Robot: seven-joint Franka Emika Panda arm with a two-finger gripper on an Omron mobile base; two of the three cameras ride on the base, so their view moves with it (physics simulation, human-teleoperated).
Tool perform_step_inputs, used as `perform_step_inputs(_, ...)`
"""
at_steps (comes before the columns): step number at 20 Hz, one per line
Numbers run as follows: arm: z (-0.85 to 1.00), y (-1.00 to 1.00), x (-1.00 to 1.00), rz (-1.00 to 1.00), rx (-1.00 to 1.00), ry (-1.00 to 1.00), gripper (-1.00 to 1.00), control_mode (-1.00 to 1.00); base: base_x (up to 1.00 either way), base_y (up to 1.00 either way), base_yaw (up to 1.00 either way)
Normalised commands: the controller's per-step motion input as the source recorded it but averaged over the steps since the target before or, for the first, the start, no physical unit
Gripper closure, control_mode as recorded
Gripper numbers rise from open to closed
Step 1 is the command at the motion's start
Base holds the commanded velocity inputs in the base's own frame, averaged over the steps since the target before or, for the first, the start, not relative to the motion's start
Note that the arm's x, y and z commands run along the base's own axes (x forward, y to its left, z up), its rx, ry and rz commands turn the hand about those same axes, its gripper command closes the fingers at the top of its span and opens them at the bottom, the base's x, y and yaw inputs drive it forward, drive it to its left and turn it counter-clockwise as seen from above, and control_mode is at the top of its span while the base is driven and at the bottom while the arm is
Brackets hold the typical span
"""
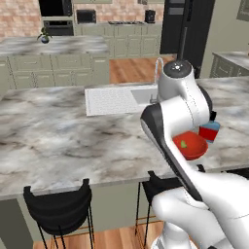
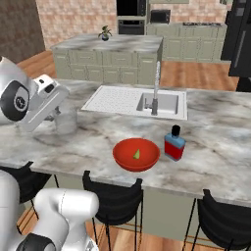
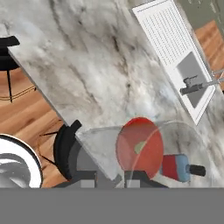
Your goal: There is a bowl on the dining counter. Grab a lemon wedge from the fridge and place it in the bowl. Then get the liquor bottle and glass cup from the cabinet and place them next to the bowl.
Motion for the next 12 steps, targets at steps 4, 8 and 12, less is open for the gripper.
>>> perform_step_inputs(4, -0.73, 0.00, 1.00, 0.15, -0.01, 0.04, 1.00, -1.00, 0.00, 0.00, 0.00)
perform_step_inputs(8, -0.72, 0.00, 0.94, 0.05, -0.11, 0.00, 1.00, -1.00, 0.00, 0.00, 0.00)
perform_step_inputs(12, -0.75, 0.00, 0.87, 0.00, -0.19, 0.00, 1.00, -1.00, 0.00, 0.00, 0.00)
